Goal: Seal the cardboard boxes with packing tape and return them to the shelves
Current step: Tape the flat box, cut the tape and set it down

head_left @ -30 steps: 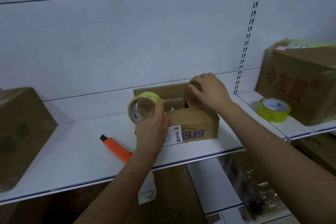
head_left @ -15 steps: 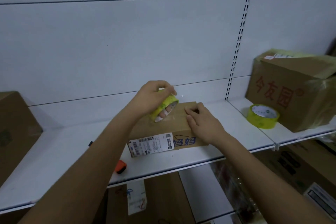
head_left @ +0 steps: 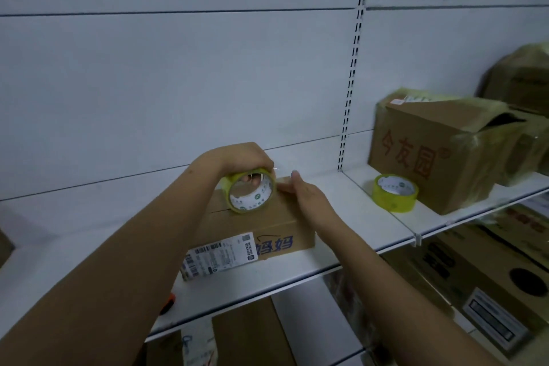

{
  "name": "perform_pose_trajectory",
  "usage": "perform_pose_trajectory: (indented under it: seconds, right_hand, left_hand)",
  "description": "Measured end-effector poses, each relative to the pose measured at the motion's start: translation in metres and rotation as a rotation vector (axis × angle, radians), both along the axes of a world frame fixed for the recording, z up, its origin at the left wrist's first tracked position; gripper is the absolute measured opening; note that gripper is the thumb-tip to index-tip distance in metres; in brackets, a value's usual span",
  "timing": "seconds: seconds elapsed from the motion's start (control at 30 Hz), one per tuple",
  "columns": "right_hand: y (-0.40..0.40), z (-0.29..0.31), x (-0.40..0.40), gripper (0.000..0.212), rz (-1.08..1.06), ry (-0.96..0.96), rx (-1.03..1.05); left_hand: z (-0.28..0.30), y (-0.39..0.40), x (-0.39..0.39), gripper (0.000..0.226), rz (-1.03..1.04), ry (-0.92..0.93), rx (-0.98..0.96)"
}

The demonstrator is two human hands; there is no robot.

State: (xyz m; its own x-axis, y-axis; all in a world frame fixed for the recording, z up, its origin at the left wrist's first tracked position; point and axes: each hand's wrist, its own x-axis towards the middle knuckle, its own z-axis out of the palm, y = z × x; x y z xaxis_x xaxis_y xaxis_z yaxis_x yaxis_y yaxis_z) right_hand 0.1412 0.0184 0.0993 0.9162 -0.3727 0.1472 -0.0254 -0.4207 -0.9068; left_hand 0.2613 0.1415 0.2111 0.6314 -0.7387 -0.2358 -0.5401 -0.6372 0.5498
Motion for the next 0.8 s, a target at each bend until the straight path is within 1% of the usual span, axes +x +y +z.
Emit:
perform_pose_trajectory:
  seconds: [0.03,0.07,0.1,0.13,0.2,0.3,0.37,0.47,0.5,0.57,0.6,0.63,0.67,0.73,0.77,0.8]
  right_hand:
    - [0.001,0.006,0.003,0.064,-0.028,0.0,0.071]
    - [0.001,0.011,0.007,0.07,-0.058,0.004,0.1]
    - [0.002,0.016,0.01,0.074,-0.087,0.01,0.095]
    - [0.003,0.02,0.013,0.072,-0.111,0.009,0.08]
    - [0.004,0.026,0.016,0.058,-0.148,-0.008,0.044]
    - [0.003,0.019,0.022,0.038,-0.166,-0.062,0.06]
    - [0.005,0.013,0.024,0.032,-0.2,-0.083,0.077]
    - [0.007,0.01,0.025,0.031,-0.251,-0.102,0.088]
    - [0.008,0.011,0.024,0.031,-0.26,-0.099,0.092]
    - [0.007,0.009,0.024,0.029,-0.288,-0.094,0.1]
    - [0.006,0.006,0.023,0.028,-0.31,-0.093,0.109]
    - [0.004,0.005,0.022,0.027,-0.329,-0.096,0.12]
    - [0.003,0.004,0.021,0.027,-0.341,-0.097,0.128]
    - [0.002,0.003,0.021,0.026,-0.344,-0.097,0.126]
    - [0.001,0.003,0.021,0.026,-0.342,-0.1,0.127]
    - [0.001,0.003,0.021,0.026,-0.341,-0.101,0.13]
  left_hand:
    - [0.0,-0.001,0.0,0.027,-0.018,0.001,0.0]
    - [0.0,-0.001,-0.001,0.026,-0.036,-0.002,0.0]
    - [0.0,-0.002,-0.002,0.027,-0.049,-0.01,0.001]
    - [0.0,-0.003,-0.004,0.027,-0.057,-0.023,-0.001]
    - [-0.001,-0.005,-0.002,0.027,-0.054,-0.04,-0.025]
    - [-0.005,-0.004,0.002,0.028,-0.043,-0.038,-0.071]
    - [-0.007,-0.004,0.005,0.029,-0.039,-0.042,-0.084]
    - [-0.009,-0.008,0.007,0.028,-0.028,-0.097,-0.051]
    - [-0.01,-0.01,0.008,0.035,-0.004,-0.11,-0.014]
    - [-0.01,-0.008,0.008,0.084,0.062,-0.169,-0.002]
    - [-0.011,-0.006,0.009,0.094,0.096,-0.218,-0.055]
    - [-0.014,-0.001,0.008,0.095,0.125,-0.253,-0.155]
    - [-0.019,0.006,0.005,0.091,0.151,-0.234,-0.288]
    - [-0.038,0.024,-0.008,0.074,0.188,-0.067,-0.55]
    - [-0.05,0.033,-0.016,0.065,0.2,0.007,-0.626]
    - [-0.064,0.04,-0.022,0.056,0.212,0.039,-0.659]
